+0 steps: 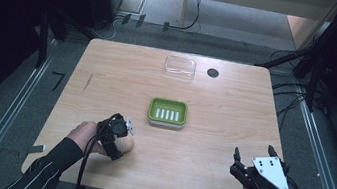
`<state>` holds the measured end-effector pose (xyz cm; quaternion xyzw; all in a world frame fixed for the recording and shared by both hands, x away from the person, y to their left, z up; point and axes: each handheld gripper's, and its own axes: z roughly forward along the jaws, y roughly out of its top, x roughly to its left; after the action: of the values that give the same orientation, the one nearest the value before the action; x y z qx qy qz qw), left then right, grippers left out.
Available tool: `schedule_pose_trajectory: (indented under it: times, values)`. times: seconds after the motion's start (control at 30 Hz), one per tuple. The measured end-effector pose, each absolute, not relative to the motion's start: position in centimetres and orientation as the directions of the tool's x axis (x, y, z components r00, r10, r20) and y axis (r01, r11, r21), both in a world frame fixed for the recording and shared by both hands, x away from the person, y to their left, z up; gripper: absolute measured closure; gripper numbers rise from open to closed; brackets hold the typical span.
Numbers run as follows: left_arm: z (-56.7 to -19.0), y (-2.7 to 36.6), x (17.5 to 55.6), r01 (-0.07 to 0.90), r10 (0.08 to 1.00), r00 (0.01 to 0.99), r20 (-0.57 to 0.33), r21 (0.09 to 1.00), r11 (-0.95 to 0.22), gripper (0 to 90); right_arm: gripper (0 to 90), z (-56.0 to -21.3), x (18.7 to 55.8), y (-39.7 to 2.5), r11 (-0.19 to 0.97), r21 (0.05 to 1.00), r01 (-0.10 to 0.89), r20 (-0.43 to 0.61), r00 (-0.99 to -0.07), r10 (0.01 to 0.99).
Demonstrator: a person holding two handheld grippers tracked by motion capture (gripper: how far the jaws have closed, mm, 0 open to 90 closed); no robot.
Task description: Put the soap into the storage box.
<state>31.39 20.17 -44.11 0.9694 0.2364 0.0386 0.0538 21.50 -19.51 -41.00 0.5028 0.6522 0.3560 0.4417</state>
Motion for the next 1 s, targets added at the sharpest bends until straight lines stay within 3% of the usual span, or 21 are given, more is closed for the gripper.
schedule_pose_trajectory:
  times: [0.4,0.5,1.0]
  values:
    - [-44.8,19.6,31.9,0.427,0.434,0.899,0.065,0.092,-0.899,26.6,13.6,-41.0,21.6,-19.5,0.244,0.907,0.343,-0.221,-0.107,0.969]
    - [-45.1,19.1,32.2,0.42,0.425,0.903,0.07,0.073,-0.905,31.7,13.6,-41.0,21.5,-19.5,0.242,0.908,0.343,-0.218,-0.107,0.97]
    - [-45.3,19.6,32.3,0.436,0.439,0.898,0.04,0.067,-0.898,32.7,13.6,-41.0,21.5,-19.5,0.24,0.907,0.346,-0.216,-0.106,0.971]
